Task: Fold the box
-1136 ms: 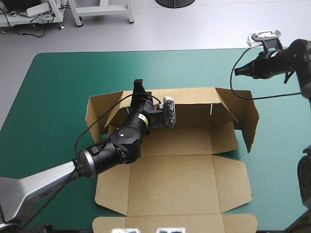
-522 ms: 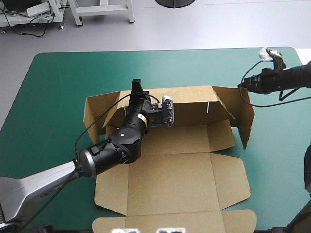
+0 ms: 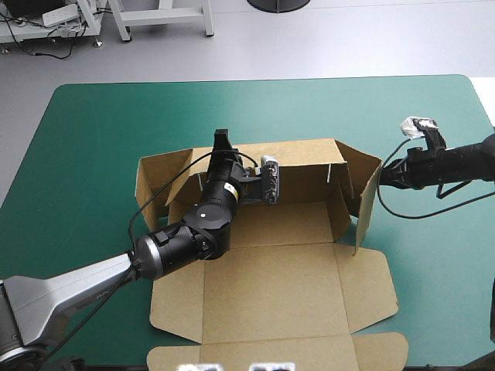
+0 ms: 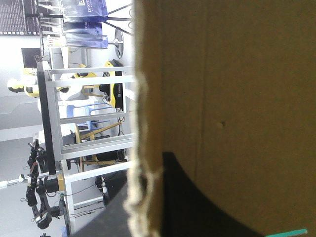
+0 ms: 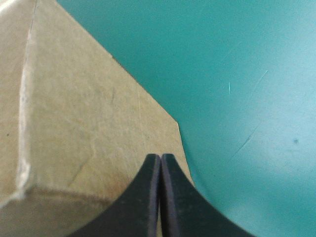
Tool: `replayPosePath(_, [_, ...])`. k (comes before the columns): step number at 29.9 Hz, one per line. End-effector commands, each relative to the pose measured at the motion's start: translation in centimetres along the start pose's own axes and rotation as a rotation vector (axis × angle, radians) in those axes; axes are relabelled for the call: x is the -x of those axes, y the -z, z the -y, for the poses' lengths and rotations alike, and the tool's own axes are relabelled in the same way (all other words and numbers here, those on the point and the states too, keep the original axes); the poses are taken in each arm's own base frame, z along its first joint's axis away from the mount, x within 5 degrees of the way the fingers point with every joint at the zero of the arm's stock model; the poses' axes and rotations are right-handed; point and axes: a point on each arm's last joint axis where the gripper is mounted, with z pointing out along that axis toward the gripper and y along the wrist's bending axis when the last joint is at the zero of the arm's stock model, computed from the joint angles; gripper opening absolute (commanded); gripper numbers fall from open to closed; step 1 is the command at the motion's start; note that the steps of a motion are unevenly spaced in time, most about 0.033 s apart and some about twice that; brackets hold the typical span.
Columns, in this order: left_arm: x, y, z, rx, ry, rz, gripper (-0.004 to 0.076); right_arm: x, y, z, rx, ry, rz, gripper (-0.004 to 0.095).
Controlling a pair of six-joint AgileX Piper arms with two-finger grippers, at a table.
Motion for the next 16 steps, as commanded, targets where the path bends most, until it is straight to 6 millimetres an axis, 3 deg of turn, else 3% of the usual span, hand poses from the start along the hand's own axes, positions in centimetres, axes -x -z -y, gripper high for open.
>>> replayPosePath(1, [-0.2, 1.2, -2.0, 0.072, 0.027, 0.0, -0.0006, 0.2, 2.0, -2.9, 0.046, 0.067, 0.073, -0.0025])
replayPosePath(8, [-0.1, 1.2, -1.9, 0.066, 0.052, 0.001, -0.0006, -0.7, 2.6, -4.3, 0.043, 0.163, 0.095, -0.0025])
replayPosePath(16, [-0.1, 1.2, -1.9, 0.064, 0.052, 0.007, -0.0006, -1.0, 2.5, -3.9, 0.006, 0.191, 0.064, -0.002])
